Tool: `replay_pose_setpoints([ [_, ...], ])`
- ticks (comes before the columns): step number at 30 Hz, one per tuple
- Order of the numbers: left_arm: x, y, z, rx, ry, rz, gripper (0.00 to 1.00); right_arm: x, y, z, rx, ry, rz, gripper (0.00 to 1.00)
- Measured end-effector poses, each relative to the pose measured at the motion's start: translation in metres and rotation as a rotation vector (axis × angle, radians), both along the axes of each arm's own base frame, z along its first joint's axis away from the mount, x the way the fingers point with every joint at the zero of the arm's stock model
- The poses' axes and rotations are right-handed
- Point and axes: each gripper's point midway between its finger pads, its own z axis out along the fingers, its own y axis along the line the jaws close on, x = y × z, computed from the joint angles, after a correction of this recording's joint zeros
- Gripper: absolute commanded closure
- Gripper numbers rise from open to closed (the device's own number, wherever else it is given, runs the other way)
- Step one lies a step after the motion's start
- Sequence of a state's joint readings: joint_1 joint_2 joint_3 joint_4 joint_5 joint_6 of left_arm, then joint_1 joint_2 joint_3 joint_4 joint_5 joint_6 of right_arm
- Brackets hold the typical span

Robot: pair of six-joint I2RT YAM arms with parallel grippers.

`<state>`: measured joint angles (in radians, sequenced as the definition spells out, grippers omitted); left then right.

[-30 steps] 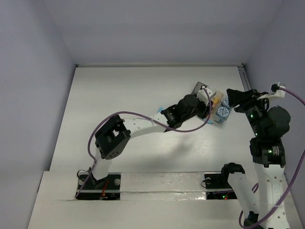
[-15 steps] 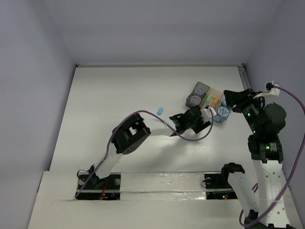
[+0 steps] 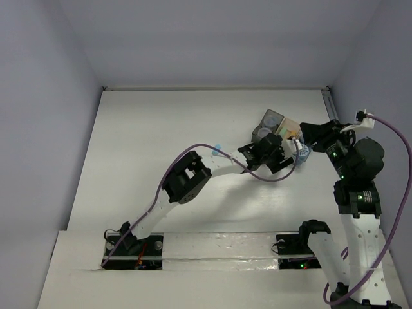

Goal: Sort the stationery into containers
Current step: Pick up the pen from the center of the board.

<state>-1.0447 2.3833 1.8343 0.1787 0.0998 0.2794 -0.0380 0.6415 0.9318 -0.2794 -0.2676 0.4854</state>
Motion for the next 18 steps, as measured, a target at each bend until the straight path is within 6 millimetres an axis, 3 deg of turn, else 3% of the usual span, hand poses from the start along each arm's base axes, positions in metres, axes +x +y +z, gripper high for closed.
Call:
replay_pose_setpoints([
  [5, -0.001, 0.007, -0.028, 0.056, 0.057, -0.024, 0.39, 0.000, 0.000, 0.000, 0.000, 0.000, 0.000, 0.53],
  [9, 0.007, 0.007, -0.027, 0.052, 0.079, -0.034, 0.42, 0.000, 0.000, 0.000, 0.000, 0.000, 0.001, 0.54],
  [14, 0.010, 0.009, -0.033, 0.046, 0.129, -0.051, 0.64, 0.000, 0.000, 0.000, 0.000, 0.000, 0.002, 0.54],
  [18, 0.003, 0.015, -0.034, 0.025, 0.139, -0.050, 0.76, 0.001, 0.001, -0.003, 0.001, 0.002, 0.007, 0.54],
])
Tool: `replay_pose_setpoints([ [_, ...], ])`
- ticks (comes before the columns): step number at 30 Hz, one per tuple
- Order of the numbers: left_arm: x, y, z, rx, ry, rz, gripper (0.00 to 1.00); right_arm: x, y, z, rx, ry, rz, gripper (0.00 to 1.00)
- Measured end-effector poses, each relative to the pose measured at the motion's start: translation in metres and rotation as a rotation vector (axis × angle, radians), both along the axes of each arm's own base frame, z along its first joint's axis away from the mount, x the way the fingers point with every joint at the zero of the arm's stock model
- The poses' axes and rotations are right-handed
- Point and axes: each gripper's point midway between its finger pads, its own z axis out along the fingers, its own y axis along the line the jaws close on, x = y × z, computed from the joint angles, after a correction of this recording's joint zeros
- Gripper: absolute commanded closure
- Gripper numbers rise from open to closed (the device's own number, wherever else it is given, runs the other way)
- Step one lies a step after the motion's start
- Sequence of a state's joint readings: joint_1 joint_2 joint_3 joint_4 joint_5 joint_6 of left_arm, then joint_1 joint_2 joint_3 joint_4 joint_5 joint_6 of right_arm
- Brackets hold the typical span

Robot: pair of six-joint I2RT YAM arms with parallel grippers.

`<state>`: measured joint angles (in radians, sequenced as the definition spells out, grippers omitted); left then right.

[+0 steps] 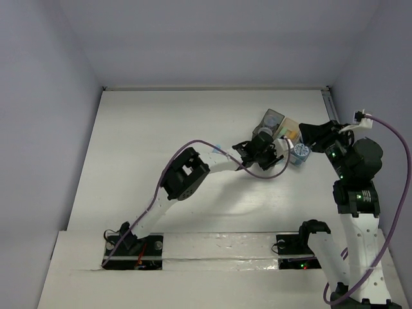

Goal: Sort the stationery into containers
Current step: Pick up the pen from the center of the board.

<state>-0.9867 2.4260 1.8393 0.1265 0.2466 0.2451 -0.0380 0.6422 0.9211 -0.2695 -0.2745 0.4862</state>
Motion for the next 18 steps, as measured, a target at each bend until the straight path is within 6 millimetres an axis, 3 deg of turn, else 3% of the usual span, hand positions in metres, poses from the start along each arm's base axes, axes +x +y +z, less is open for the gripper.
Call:
replay_pose_setpoints([
  [9, -0.023, 0.065, -0.002, 0.004, 0.042, 0.120, 1.00, 0.006, 0.008, -0.020, 0.010, 0.049, 0.048, 0.51],
  [18, -0.055, 0.146, -0.002, -0.027, 0.121, 0.362, 1.00, 0.020, 0.021, -0.045, 0.022, 0.135, 0.136, 0.48],
])
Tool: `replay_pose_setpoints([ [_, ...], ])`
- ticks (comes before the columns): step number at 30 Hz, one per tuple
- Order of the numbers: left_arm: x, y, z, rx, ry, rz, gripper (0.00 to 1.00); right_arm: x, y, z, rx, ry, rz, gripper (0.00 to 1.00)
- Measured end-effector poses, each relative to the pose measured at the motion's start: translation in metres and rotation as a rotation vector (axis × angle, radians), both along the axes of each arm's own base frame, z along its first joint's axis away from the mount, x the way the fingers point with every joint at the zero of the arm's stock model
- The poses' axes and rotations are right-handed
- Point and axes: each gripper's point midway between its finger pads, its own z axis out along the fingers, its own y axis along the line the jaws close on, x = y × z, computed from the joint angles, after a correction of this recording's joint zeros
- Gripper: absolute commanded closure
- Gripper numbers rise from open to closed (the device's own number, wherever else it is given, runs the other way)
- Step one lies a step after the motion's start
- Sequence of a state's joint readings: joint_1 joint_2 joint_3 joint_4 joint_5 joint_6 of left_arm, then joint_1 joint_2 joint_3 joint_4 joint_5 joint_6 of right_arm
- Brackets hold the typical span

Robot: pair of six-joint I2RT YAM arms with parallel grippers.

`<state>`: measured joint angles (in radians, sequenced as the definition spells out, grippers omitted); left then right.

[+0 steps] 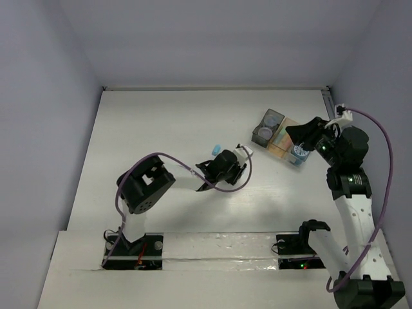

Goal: Sort the stationery into containers
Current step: Pick up the pen from the center of the board, then move the pen cap to the center of the board.

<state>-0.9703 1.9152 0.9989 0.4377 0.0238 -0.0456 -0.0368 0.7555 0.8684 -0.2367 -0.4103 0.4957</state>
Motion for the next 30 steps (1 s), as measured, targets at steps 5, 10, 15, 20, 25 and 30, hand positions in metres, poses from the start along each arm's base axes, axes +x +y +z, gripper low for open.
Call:
replay_pose_setpoints([
  [5, -0.016, 0.043, 0.001, -0.037, 0.047, 0.161, 1.00, 0.015, 0.026, -0.028, -0.001, 0.096, 0.092, 0.46],
  [10, -0.029, 0.082, -0.003, -0.076, 0.085, 0.306, 1.00, 0.025, 0.088, -0.084, -0.081, 0.252, 0.235, 0.45],
  [15, -0.036, 0.108, -0.003, -0.109, 0.101, 0.413, 1.00, 0.040, 0.126, -0.138, -0.191, 0.388, 0.281, 0.44],
  [20, -0.043, 0.126, -0.003, -0.138, 0.119, 0.477, 1.00, 0.068, 0.163, -0.177, -0.292, 0.456, 0.293, 0.37],
  [25, -0.049, 0.140, 0.002, -0.169, 0.135, 0.521, 1.00, 0.091, 0.192, -0.227, -0.369, 0.535, 0.301, 0.34],
  [30, -0.051, 0.153, 0.008, -0.216, 0.141, 0.568, 1.00, 0.101, 0.212, -0.268, -0.454, 0.594, 0.295, 0.35],
])
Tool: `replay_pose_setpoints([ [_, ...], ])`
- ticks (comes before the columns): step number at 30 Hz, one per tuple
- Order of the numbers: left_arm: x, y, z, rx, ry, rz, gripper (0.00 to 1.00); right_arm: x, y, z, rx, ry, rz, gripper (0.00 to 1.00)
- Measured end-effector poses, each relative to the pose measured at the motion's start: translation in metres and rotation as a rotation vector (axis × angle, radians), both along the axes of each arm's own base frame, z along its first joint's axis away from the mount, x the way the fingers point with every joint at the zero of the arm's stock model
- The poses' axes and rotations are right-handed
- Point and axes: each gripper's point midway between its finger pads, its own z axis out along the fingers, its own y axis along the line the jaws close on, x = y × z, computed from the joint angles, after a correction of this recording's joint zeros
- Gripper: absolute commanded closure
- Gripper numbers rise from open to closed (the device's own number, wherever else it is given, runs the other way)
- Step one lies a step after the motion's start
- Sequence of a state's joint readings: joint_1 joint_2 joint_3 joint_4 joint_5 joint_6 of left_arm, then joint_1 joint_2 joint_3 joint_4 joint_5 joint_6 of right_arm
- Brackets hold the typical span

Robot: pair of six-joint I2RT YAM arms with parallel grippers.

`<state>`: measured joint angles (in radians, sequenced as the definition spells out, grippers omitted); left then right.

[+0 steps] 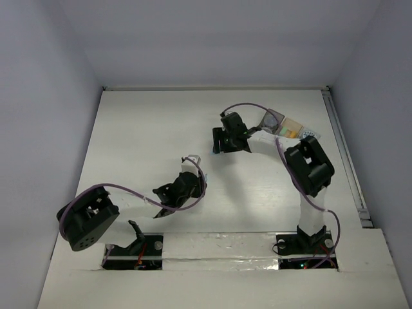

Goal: Sort the stationery into containers
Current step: Move the pen cap to the center of the board.

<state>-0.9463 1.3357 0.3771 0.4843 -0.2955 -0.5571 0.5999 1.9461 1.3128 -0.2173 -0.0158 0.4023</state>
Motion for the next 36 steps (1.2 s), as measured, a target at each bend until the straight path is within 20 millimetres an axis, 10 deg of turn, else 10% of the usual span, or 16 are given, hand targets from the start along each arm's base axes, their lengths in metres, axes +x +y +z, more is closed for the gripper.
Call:
replay_pose_setpoints([
  [12, -0.003, 0.013, 0.009, -0.066, -0.009, 0.040, 1.00, 0.012, 0.027, -0.018, -0.150, -0.051, 0.046, 0.76],
  [17, -0.004, 0.014, 0.008, -0.070, -0.005, 0.045, 1.00, -0.007, 0.010, -0.018, -0.211, -0.091, 0.145, 0.64],
  [22, -0.004, 0.013, 0.009, -0.076, -0.004, 0.039, 1.00, -0.040, -0.028, -0.015, -0.321, -0.124, 0.268, 0.18],
  [27, -0.004, 0.011, 0.011, -0.086, -0.007, 0.033, 1.00, -0.040, -0.035, 0.008, -0.342, -0.191, 0.299, 0.16],
  [36, -0.004, 0.006, 0.012, -0.108, -0.007, 0.026, 1.00, -0.066, -0.030, 0.038, -0.122, -0.178, 0.161, 0.46],
])
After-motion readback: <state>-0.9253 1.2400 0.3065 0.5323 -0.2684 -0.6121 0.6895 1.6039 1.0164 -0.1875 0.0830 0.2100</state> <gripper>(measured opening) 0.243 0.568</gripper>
